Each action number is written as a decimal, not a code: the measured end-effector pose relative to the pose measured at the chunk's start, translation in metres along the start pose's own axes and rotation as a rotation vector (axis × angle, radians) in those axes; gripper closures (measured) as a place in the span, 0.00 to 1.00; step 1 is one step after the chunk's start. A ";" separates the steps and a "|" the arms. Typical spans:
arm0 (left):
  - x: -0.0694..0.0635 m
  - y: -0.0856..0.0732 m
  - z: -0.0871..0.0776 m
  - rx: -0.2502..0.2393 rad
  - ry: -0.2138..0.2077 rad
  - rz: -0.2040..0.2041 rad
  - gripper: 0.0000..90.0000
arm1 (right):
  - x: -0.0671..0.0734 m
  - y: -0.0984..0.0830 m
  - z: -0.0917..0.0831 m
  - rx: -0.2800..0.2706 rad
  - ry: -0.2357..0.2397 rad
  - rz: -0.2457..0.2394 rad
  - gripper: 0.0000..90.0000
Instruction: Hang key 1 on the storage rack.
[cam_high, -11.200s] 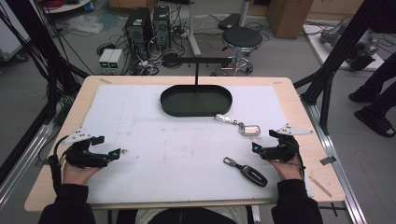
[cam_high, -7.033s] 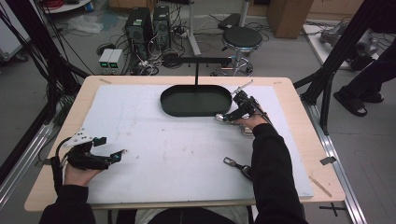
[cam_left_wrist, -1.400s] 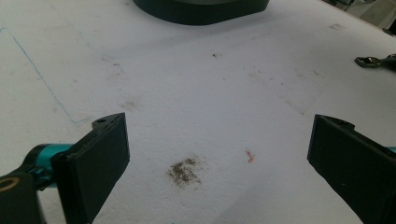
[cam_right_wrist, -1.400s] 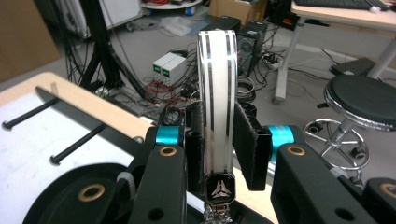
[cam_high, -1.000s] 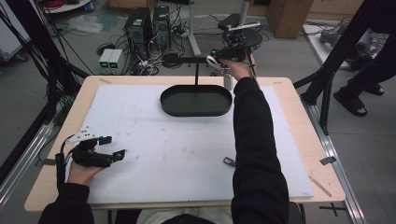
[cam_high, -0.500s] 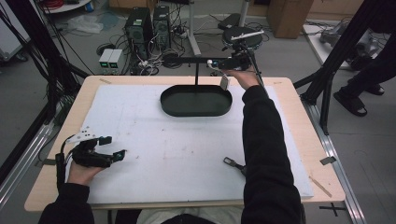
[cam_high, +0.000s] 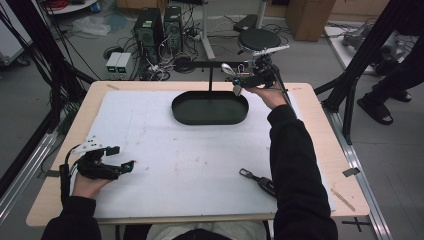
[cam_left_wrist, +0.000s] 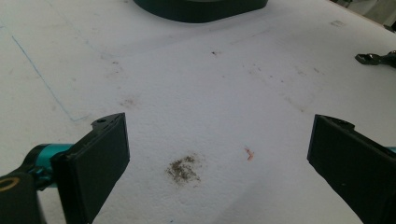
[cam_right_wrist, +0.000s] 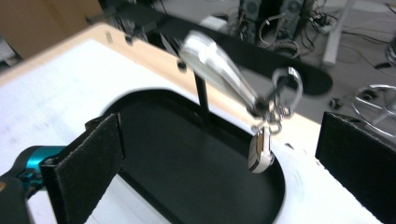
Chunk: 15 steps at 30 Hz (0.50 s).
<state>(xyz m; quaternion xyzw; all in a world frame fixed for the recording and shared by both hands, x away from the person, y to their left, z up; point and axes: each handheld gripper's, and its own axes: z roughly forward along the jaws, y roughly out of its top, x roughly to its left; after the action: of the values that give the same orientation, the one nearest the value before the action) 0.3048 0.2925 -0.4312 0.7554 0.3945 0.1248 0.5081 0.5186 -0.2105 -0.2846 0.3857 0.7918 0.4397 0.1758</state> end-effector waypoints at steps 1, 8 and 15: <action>0.000 0.000 0.000 0.000 0.001 0.000 0.07 | 0.000 -0.003 0.000 0.024 -0.006 -0.005 0.01; 0.000 0.000 0.000 0.002 0.002 0.004 0.07 | 0.003 -0.030 -0.005 0.044 0.001 -0.013 0.01; 0.000 0.000 0.000 0.002 0.000 0.003 0.07 | 0.002 -0.051 -0.012 0.052 0.006 0.010 0.01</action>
<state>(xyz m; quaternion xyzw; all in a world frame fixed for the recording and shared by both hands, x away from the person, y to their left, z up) 0.3044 0.2923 -0.4308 0.7565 0.3936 0.1253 0.5070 0.4869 -0.2321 -0.3202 0.3926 0.8016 0.4211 0.1613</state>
